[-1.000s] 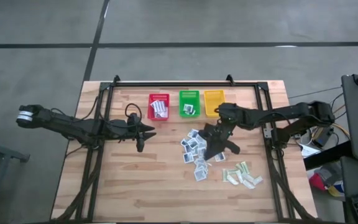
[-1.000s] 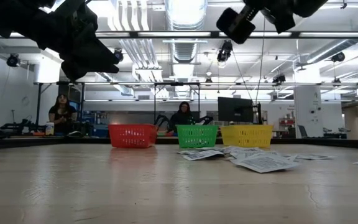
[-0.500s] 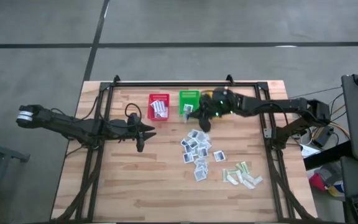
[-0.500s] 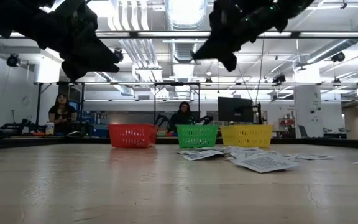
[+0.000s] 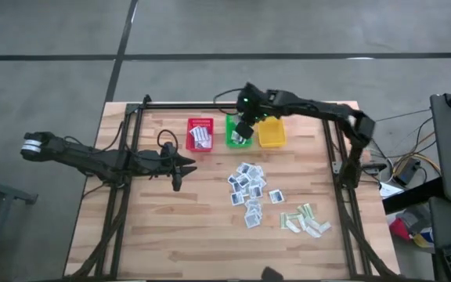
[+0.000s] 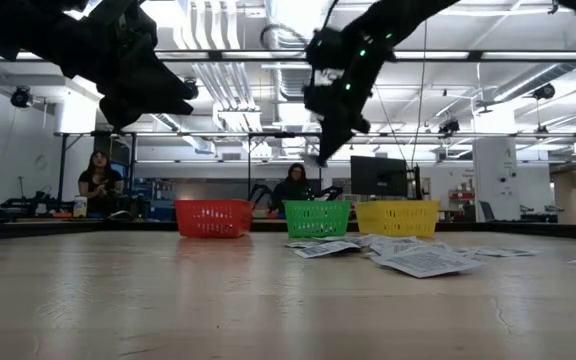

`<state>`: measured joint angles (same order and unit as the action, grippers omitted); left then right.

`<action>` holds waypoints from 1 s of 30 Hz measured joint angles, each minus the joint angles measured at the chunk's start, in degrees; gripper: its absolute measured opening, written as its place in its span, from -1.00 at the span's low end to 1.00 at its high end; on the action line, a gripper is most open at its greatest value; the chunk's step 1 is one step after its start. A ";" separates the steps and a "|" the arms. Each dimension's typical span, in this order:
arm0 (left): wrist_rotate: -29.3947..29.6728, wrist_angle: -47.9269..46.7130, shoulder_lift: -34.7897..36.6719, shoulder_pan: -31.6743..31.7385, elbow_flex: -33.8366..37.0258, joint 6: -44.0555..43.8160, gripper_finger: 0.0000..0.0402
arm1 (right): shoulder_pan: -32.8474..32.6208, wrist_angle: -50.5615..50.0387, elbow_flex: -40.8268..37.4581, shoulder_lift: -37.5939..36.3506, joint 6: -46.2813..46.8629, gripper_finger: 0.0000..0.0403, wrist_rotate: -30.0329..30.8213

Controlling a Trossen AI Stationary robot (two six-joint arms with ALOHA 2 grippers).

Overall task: Pick & Place First Aid Supplies
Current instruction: Put the alcohol pad into the green basket

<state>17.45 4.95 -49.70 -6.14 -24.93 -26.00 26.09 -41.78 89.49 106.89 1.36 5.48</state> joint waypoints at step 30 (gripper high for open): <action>0.00 -0.39 -0.01 0.01 0.00 0.45 -0.34 | 0.78 -26.25 28.26 25.40 -9.06 -0.92 -3.94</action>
<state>17.45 4.56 -49.71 -6.13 -24.93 -25.55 26.87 -68.03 117.75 132.29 -7.70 1.54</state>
